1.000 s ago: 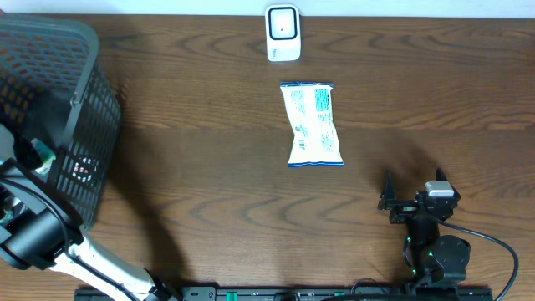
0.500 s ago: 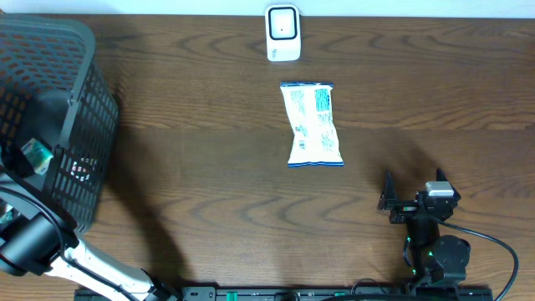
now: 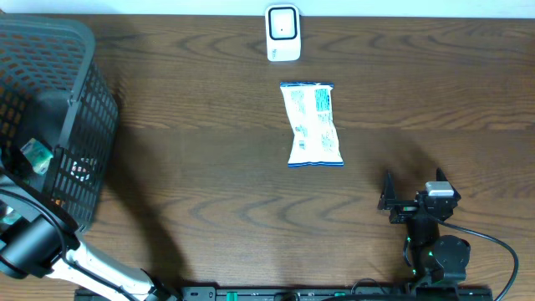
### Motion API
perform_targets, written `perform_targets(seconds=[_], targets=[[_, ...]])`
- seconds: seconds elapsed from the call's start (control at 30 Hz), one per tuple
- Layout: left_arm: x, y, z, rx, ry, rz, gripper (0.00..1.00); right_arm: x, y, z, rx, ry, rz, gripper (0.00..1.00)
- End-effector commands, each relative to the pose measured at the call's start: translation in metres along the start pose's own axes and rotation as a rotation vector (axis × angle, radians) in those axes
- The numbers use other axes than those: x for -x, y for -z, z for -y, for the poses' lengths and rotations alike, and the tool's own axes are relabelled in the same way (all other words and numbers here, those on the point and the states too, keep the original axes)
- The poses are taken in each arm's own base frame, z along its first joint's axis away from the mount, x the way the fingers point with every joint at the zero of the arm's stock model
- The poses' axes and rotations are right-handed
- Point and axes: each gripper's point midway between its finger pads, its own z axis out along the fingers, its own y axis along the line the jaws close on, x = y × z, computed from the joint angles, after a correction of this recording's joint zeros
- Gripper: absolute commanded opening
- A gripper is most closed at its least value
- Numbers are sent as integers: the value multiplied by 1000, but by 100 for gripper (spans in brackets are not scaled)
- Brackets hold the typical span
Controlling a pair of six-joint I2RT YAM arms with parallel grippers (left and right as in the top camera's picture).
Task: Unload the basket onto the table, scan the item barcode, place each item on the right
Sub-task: 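Grasp the green wrapped packet in the basket with the left gripper, then carry the green packet to the scanner and set it down beside the bag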
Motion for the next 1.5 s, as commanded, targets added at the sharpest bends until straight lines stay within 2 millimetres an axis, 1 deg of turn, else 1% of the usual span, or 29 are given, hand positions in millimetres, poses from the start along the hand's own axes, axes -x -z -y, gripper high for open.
perform_targets(seconds=[0.0, 0.1, 0.17, 0.2, 0.23, 0.3, 0.33, 0.4, 0.43, 0.5, 0.6, 0.67, 0.73, 0.8, 0.83, 0.93, 1.0, 1.07, 1.1, 1.13, 1.17, 1.2, 1.23, 1.27, 1.3, 1.47], targets=[[9, 42, -7, -19, 188, 92, 7, -1, 0, -1, 0, -10, -3, 99], [26, 92, -15, -38, 315, 233, 7, -1, 0, -1, 0, -10, -3, 99], [36, 136, -22, -65, 399, 357, 7, -1, 0, -1, 0, -10, -3, 99], [39, 153, -24, -78, 431, 404, 7, -1, 0, -1, 0, -10, -3, 99], [41, 178, -28, -99, 472, 472, 7, -1, 0, -1, 0, -10, -3, 99], [43, 225, -35, -146, 550, 595, 7, -1, 0, -1, 0, -10, -3, 99], [41, 244, -37, -170, 582, 643, 7, -1, 0, -1, 0, -10, -3, 99], [34, 286, -42, -238, 670, 742, 7, -1, 0, -1, 0, -10, -3, 99], [30, 306, -41, -292, 698, 784, 7, -1, 0, -1, 0, -10, -4, 99], [20, 340, -30, -431, 701, 838, 7, -1, 0, -1, 0, -10, -3, 99], [3, 389, 0, -695, 642, 873, 7, -1, 0, -1, 0, -10, -4, 99], [-11, 423, 30, -899, 539, 874, 7, -1, 0, -1, 0, -10, -3, 99], [-26, 450, 59, -1069, 432, 855, 7, -1, 0, -1, 0, -10, -3, 99], [-43, 473, 91, -1222, 327, 801, 7, -1, 0, -1, 0, -10, -3, 99], [-50, 479, 103, -1267, 293, 771, 7, -1, 0, -1, 0, -10, -3, 99], [-79, 493, 155, -1371, 139, 658, 8, -1, 0, -1, 0, -10, -3, 99], [-91, 494, 180, -1390, 73, 606, 7, -1, 0, -1, 0, -10, -3, 99], [-105, 490, 215, -1394, -22, 540, 7, -1, 0, -1, 0, -10, -3, 99], [-110, 484, 230, -1381, -49, 509, 7, -1, 0, -1, 0, -10, -3, 99], [-114, 478, 243, -1363, -65, 479, 7, -1, 0, -1, 0, -10, -3, 99], [-118, 466, 260, -1326, -84, 436, 7, -1, 0, -1, 0, -10, -3, 99], [-122, 455, 274, -1292, -98, 404, 7, -1, 0, -1, 0, -10, -4, 99], [-128, 440, 291, -1245, -117, 364, 7, -1, 0, -1, 0, -10, -3, 99], [-138, 418, 317, -1178, -153, 300, 7, -1, 0, -1, 0, -10, -3, 99], [-146, 404, 333, -1143, -181, 263, 7, -1, 0, -1, 0, -10, -3, 99], [-184, 351, 404, -1041, -306, 116, 7, -1, 0, -1, 0, -10, -3, 99]])
